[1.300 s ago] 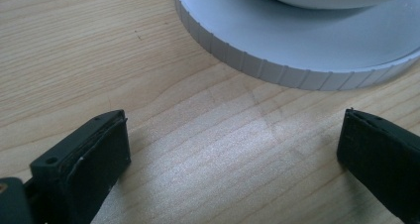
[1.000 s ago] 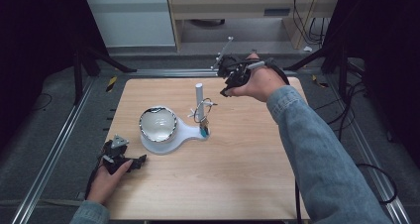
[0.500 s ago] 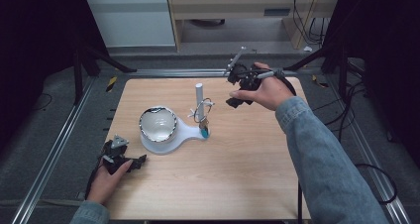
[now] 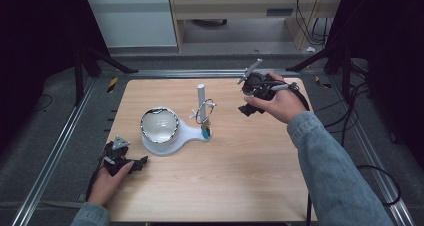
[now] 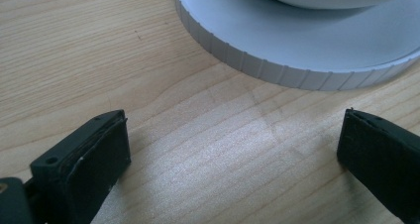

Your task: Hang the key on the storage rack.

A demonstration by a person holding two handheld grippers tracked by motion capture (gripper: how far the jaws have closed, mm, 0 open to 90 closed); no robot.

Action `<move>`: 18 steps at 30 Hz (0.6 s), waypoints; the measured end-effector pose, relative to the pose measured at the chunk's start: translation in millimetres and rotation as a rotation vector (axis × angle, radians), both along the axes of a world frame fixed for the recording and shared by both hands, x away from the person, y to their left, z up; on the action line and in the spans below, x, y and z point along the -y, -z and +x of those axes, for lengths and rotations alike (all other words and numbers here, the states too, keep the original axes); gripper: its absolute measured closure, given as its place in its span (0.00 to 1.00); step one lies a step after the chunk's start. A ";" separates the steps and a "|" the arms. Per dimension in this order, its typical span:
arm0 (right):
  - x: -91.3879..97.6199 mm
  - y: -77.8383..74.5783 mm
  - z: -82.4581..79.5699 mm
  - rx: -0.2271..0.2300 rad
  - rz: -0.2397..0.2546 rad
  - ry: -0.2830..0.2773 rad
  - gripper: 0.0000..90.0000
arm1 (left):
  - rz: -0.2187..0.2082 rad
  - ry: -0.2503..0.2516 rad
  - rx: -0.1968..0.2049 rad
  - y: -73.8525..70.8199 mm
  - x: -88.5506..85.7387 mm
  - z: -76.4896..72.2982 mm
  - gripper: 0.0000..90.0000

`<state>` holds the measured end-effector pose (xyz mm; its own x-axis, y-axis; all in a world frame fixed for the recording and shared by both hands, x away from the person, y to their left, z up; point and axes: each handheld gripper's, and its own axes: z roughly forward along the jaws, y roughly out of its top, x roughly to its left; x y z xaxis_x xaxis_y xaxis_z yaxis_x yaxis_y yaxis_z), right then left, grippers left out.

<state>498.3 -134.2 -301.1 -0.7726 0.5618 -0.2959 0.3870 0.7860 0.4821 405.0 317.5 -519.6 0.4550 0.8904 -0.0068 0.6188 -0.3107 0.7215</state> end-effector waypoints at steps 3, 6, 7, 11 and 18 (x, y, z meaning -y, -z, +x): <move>9.3 8.4 -5.0 0.005 0.024 0.022 0.12 | 0.000 0.000 0.000 0.0 0.0 0.0 0.00; 13.7 13.0 -8.1 0.013 0.021 0.024 0.13 | -0.001 -0.001 -0.001 0.0 0.1 -0.1 0.00; 18.2 17.2 -10.5 0.007 0.027 0.026 0.13 | -0.001 -0.001 -0.001 0.0 0.1 -0.1 0.00; 25.6 25.5 -15.1 0.006 0.026 0.028 0.13 | 0.002 0.001 -0.002 -0.1 -0.2 -0.1 0.00; 36.0 40.5 -20.7 0.005 0.031 0.038 0.13 | 0.001 0.001 0.000 0.0 -0.1 0.0 0.00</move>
